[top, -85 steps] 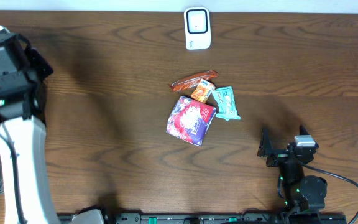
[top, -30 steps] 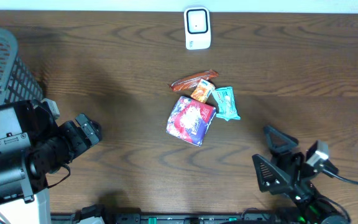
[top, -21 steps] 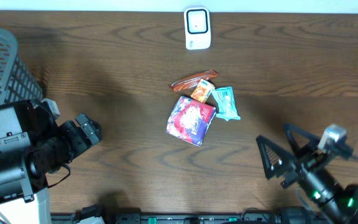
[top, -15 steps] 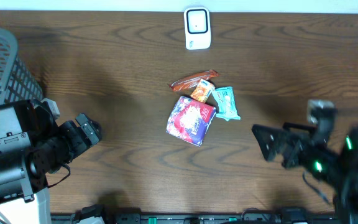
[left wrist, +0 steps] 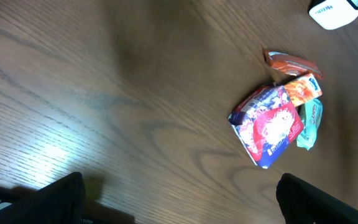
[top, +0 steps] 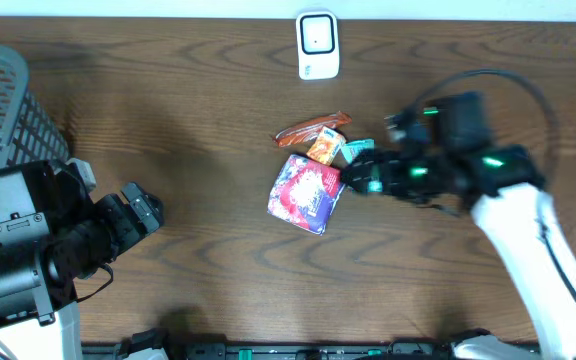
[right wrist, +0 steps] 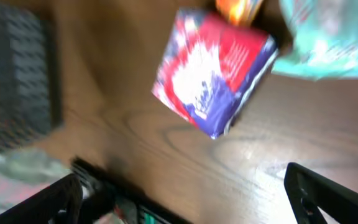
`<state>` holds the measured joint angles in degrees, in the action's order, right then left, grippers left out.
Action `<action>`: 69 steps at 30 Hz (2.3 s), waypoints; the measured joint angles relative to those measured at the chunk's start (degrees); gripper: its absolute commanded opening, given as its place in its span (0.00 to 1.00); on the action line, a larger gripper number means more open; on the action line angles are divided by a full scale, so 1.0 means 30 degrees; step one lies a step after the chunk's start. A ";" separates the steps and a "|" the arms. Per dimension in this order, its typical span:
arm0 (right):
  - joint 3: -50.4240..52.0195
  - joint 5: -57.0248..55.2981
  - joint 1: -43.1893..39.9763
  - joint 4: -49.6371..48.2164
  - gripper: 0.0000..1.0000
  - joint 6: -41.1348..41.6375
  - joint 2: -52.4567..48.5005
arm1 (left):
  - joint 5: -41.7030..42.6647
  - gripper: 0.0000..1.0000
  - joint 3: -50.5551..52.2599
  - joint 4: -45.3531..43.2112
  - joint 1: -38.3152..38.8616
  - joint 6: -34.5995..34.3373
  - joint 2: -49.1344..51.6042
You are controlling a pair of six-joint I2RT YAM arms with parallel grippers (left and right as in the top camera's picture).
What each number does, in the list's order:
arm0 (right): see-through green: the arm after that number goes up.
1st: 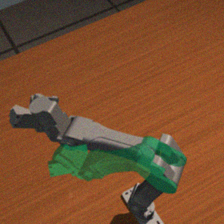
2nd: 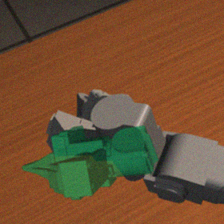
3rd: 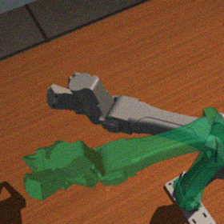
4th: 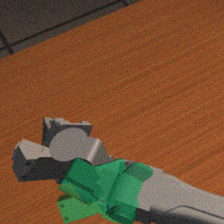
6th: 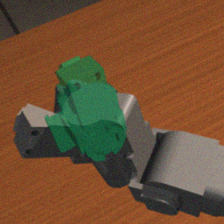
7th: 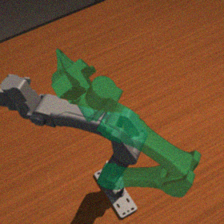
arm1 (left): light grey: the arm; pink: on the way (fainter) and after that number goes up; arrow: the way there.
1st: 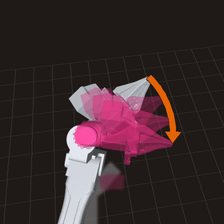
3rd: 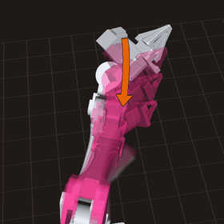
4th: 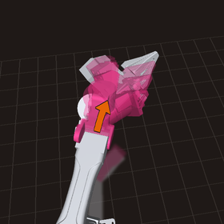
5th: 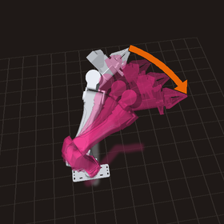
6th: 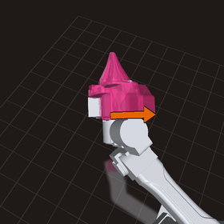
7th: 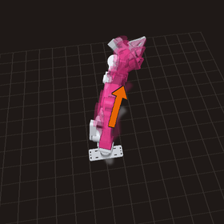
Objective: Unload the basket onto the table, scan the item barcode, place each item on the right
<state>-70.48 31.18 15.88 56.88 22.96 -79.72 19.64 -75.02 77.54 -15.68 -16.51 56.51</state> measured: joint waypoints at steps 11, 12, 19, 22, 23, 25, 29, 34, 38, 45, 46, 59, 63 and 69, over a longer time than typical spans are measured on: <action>0.0000 -0.3075 0.2710 -0.2980 0.89 0.1683 -0.4860 | -0.0007 0.98 0.0000 0.0007 0.0000 0.0000 0.0007; 0.0000 -0.3133 0.2718 -0.3009 0.84 0.1734 -0.5085 | 0.0000 0.98 0.0000 0.0000 0.0000 0.0000 0.0000; 0.0000 -0.3060 0.2841 -0.3483 0.63 0.2011 -0.7876 | 0.0000 0.98 0.0000 0.0000 0.0000 0.0000 0.0007; 0.0000 -0.2965 0.3126 -0.4218 0.54 0.1931 -0.9202 | 0.0000 0.98 0.0000 0.0000 0.0000 0.0000 0.0007; 0.0000 -0.2863 0.3162 -0.4466 0.51 0.1880 -0.9668 | 0.0000 0.98 0.0000 0.0000 0.0000 0.0000 0.0007; 0.0000 -0.2419 0.3184 -0.4794 0.42 0.1814 -1.0273 | 0.0000 0.98 0.0000 0.0000 0.0000 0.0000 0.0000; -0.0189 -0.1421 0.3242 -0.5311 0.01 0.1355 -1.0877 | 0.0000 0.98 0.0000 0.0000 0.0000 0.0000 0.0000; -0.0423 -0.0947 0.3257 -0.5340 0.01 0.1078 -1.1045 | 0.0000 0.98 0.0000 0.0000 0.0000 0.0000 0.0007; -0.0459 -0.0998 0.3257 -0.5064 0.01 0.0488 -1.0856 | -0.0007 0.98 0.0000 0.0000 0.0000 0.0000 0.0007; -0.1246 -0.5610 0.3264 -0.2652 0.01 -0.0721 -0.7541 | -0.0007 0.98 0.0000 -0.0007 0.0000 0.0000 0.0000; -0.1537 -0.6870 0.3264 -0.2441 0.01 -0.0801 -0.6652 | -0.0007 0.98 0.0000 0.0000 0.0000 0.0000 0.0007; -0.2127 -2.1587 0.2659 -0.1151 0.01 -0.0015 -0.2098 | -0.0007 0.98 0.0000 0.0000 0.0000 0.0000 0.0007; -0.2098 -2.4596 0.1596 -0.0044 0.01 0.0619 -0.2732 | 0.0000 0.98 0.0000 0.0000 0.0000 0.0000 0.0007; -0.1953 -2.6469 0.0634 0.1239 0.01 0.2120 -0.5202 | 0.0000 0.98 0.0000 0.0000 0.0000 0.0000 0.0007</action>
<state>-76.34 -48.23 17.78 60.60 29.32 -95.33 19.64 -75.02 77.54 -15.68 -16.51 56.53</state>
